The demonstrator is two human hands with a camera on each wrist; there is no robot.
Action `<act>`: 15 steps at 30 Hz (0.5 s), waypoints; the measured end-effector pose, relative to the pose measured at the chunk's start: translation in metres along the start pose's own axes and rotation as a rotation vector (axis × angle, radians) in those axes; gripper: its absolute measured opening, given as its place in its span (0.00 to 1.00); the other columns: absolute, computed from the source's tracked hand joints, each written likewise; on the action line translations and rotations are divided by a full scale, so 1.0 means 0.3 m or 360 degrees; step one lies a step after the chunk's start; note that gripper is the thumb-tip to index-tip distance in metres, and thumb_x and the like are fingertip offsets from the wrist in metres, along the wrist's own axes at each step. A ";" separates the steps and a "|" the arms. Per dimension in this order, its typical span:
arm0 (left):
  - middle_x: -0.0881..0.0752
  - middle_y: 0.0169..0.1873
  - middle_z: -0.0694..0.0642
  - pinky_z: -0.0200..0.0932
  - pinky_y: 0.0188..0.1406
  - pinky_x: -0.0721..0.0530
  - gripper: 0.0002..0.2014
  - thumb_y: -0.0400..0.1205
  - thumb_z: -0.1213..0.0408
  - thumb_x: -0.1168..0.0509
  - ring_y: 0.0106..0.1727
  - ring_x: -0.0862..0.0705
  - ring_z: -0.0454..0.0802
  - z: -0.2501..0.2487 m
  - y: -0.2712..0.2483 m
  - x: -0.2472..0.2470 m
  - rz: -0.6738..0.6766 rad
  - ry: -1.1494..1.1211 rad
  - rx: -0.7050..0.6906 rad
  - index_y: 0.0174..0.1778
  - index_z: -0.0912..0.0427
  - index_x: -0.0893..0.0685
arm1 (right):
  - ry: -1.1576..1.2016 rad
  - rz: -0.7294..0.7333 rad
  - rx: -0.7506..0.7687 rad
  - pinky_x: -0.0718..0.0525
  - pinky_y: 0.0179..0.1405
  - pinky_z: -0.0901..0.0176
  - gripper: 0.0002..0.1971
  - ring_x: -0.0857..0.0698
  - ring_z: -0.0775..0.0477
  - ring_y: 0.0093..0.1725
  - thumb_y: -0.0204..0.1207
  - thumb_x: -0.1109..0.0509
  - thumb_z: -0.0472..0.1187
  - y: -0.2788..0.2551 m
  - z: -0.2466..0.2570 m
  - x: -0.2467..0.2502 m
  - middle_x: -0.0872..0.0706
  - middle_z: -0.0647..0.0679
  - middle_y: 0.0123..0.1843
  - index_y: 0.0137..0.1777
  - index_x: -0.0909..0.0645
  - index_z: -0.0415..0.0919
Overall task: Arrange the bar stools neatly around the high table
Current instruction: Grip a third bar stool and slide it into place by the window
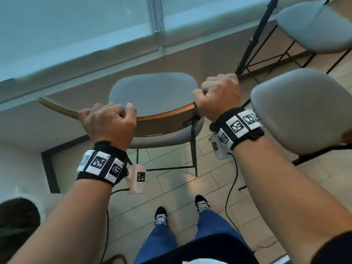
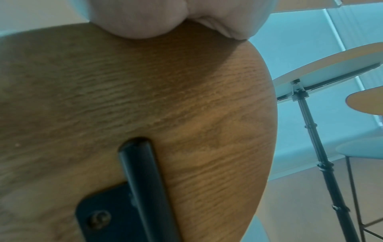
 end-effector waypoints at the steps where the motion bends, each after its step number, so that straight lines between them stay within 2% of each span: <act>1: 0.23 0.18 0.50 0.43 0.47 0.45 0.27 0.83 0.50 0.41 0.32 0.29 0.50 0.018 0.011 0.001 0.0001 -0.0003 -0.0036 0.18 0.59 0.23 | -0.0012 -0.0029 -0.0024 0.31 0.47 0.52 0.17 0.28 0.44 0.27 0.68 0.42 0.46 -0.012 0.016 -0.004 0.27 0.51 0.21 0.19 0.32 0.42; 5: 0.25 0.17 0.49 0.43 0.46 0.45 0.27 0.82 0.51 0.41 0.29 0.29 0.49 0.082 0.068 -0.009 -0.0004 -0.0064 -0.0163 0.18 0.60 0.23 | -0.0032 -0.0109 -0.0128 0.31 0.46 0.51 0.16 0.28 0.43 0.28 0.67 0.39 0.45 -0.051 0.077 -0.008 0.26 0.50 0.21 0.19 0.30 0.43; 7: 0.26 0.15 0.49 0.45 0.47 0.41 0.26 0.81 0.52 0.41 0.28 0.29 0.50 0.111 0.099 -0.011 0.0006 -0.0114 -0.0191 0.17 0.60 0.24 | -0.0022 -0.0120 -0.0161 0.30 0.47 0.50 0.16 0.27 0.43 0.28 0.68 0.39 0.45 -0.070 0.120 -0.009 0.25 0.50 0.21 0.20 0.30 0.44; 10: 0.27 0.15 0.52 0.51 0.52 0.28 0.25 0.80 0.55 0.41 0.26 0.29 0.53 0.150 0.172 -0.014 0.0043 -0.0222 -0.0260 0.16 0.59 0.27 | -0.0016 -0.0111 -0.0191 0.29 0.48 0.49 0.19 0.25 0.44 0.29 0.73 0.41 0.48 -0.083 0.187 -0.030 0.22 0.50 0.23 0.21 0.26 0.44; 12: 0.28 0.15 0.54 0.56 0.52 0.20 0.24 0.79 0.55 0.42 0.25 0.28 0.57 0.171 0.232 -0.026 0.0120 -0.0338 -0.0289 0.16 0.60 0.27 | -0.0012 -0.0073 -0.0157 0.30 0.46 0.50 0.21 0.25 0.45 0.29 0.76 0.42 0.50 -0.081 0.220 -0.047 0.25 0.51 0.24 0.23 0.27 0.45; 14: 0.26 0.16 0.54 0.61 0.55 0.20 0.25 0.80 0.52 0.43 0.28 0.25 0.58 0.170 0.260 -0.045 0.0213 -0.0371 -0.0341 0.19 0.61 0.24 | 0.0075 -0.0054 -0.0086 0.31 0.43 0.52 0.22 0.27 0.46 0.27 0.78 0.42 0.52 -0.071 0.229 -0.047 0.28 0.52 0.24 0.23 0.29 0.45; 15: 0.25 0.18 0.53 0.60 0.57 0.22 0.25 0.81 0.50 0.42 0.31 0.24 0.58 0.155 0.257 -0.052 0.0239 -0.0336 -0.0386 0.20 0.61 0.22 | 0.0163 -0.0066 -0.0083 0.30 0.41 0.53 0.23 0.28 0.46 0.26 0.79 0.41 0.52 -0.056 0.214 -0.037 0.28 0.52 0.24 0.23 0.30 0.44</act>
Point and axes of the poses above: each hand's wrist, its own y-axis towards the middle knuckle, its own x-axis out of the back of the hand, z = x × y, the point moved 6 cm from there along y, towards the middle knuckle
